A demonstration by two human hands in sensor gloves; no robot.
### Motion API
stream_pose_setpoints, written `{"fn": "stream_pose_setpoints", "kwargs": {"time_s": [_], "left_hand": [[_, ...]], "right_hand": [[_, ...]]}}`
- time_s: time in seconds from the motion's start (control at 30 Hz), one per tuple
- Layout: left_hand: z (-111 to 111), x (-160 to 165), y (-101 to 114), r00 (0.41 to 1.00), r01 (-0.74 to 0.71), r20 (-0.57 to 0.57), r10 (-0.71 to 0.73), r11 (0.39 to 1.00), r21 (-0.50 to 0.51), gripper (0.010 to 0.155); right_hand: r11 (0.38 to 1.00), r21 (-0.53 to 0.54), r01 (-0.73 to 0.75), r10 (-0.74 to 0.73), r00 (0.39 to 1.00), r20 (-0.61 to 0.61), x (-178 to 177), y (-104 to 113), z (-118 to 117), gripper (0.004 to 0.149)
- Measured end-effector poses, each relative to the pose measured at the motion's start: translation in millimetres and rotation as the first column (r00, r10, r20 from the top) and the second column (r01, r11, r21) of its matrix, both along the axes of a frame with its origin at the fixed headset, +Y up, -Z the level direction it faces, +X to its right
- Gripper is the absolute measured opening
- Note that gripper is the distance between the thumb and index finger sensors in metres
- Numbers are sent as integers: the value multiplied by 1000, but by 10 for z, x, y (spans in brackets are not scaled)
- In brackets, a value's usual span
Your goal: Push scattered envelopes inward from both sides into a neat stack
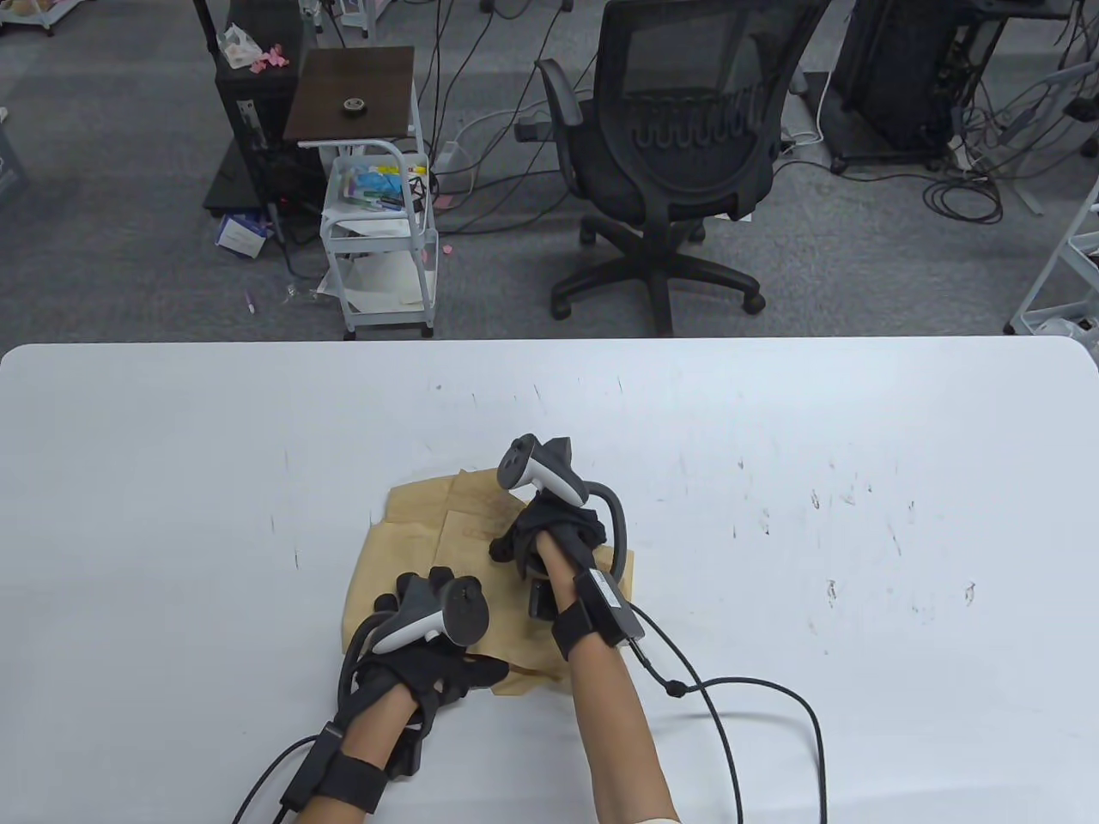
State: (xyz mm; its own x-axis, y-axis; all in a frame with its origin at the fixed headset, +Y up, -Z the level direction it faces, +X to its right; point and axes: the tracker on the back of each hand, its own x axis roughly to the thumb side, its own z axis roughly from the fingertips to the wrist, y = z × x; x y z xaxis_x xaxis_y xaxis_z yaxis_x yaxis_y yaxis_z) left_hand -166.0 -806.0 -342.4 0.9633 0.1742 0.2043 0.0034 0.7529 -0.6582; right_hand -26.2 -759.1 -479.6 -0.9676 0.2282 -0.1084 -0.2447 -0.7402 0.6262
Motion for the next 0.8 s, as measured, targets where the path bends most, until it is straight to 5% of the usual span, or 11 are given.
{"fn": "stream_pose_setpoints", "kwargs": {"time_s": [0.1, 0.2, 0.3, 0.4, 0.47, 0.67, 0.8], "left_hand": [[4, 0, -1, 1000, -6, -6, 6, 1000, -6, 103], [10, 3, 1, 1000, -2, -17, 1, 1000, -6, 103], [12, 5, 1, 1000, -2, -22, 1, 1000, -6, 103], [9, 6, -4, 1000, -4, -22, 3, 1000, -9, 103], [9, 6, -3, 1000, -5, -21, 5, 1000, -10, 103], [6, 8, -4, 1000, -3, -21, 3, 1000, -10, 103], [9, 3, 8, 1000, 3, -19, -3, 1000, 5, 103]], "right_hand": [[1000, 14, 7, -7, 1000, 24, -48, -2, 32, 53], [992, 89, -90, 94, 995, -43, -160, 97, 68, 52], [997, 56, -62, 65, 996, -59, -156, 130, 70, 62], [998, 37, 49, -48, 999, -13, -64, 91, 53, 95], [995, -24, 97, -97, 995, 2, -25, 56, 46, 100], [963, -98, 250, -248, 968, 29, 65, 46, 22, 59], [982, 62, 179, -181, 983, 28, 73, 63, 42, 41]]}}
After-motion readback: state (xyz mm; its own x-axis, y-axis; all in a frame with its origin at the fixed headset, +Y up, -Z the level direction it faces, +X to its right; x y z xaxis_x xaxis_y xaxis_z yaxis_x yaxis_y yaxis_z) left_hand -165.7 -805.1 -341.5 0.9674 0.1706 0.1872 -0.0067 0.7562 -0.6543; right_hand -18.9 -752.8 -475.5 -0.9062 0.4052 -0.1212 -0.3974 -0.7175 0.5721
